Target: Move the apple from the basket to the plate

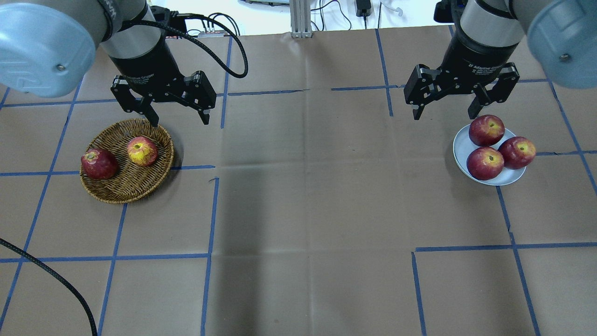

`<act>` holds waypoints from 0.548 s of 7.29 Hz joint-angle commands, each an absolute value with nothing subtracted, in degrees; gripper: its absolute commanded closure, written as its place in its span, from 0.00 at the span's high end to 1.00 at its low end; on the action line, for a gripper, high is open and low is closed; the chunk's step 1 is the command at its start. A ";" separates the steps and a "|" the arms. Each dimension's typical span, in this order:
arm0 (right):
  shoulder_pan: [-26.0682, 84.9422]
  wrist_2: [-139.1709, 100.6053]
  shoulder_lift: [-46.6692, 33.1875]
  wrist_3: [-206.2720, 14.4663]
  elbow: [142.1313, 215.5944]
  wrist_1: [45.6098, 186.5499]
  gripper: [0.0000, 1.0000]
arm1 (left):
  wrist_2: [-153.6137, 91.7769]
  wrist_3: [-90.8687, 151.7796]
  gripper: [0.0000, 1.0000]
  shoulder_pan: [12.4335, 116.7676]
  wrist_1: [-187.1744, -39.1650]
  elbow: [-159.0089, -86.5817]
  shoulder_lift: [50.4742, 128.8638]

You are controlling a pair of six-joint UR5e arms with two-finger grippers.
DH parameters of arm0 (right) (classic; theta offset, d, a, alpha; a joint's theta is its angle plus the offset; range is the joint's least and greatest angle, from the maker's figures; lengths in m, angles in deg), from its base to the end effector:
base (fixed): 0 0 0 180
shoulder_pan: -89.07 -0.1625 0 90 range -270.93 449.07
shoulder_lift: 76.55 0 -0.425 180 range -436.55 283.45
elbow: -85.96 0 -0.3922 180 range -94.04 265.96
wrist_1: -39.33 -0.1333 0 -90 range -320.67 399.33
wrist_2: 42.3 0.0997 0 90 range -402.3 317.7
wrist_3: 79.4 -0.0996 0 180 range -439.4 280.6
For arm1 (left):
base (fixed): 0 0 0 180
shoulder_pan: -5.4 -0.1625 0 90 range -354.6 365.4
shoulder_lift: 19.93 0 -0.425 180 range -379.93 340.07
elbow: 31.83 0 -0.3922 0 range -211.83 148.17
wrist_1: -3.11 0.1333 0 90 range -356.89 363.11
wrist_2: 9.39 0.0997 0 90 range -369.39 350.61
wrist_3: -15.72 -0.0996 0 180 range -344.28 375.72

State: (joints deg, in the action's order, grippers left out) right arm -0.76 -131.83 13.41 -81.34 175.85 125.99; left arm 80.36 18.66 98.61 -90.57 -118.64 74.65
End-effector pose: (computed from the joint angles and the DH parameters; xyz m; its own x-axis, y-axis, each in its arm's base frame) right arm 0.1327 -0.4867 0.4829 -0.9993 0.0372 -0.0063 0.0368 0.9977 0.0573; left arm -0.1624 -0.5082 0.4686 -1.0000 0.0045 -0.0002 0.0045 0.9961 0.0885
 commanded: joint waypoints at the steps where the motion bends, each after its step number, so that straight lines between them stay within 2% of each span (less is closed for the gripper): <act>1: -0.76 -131.78 13.45 -81.34 175.87 125.99 1.00 | 80.35 18.36 0.99 98.57 -90.32 -118.84 75.08; 4: -0.76 -131.78 13.45 -81.34 175.87 125.99 1.00 | 79.92 18.19 0.99 98.57 -90.32 -119.01 75.17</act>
State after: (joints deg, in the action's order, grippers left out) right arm -0.76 -131.80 13.45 -81.34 175.87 125.99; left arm 80.20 18.28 98.57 -90.32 -118.93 75.12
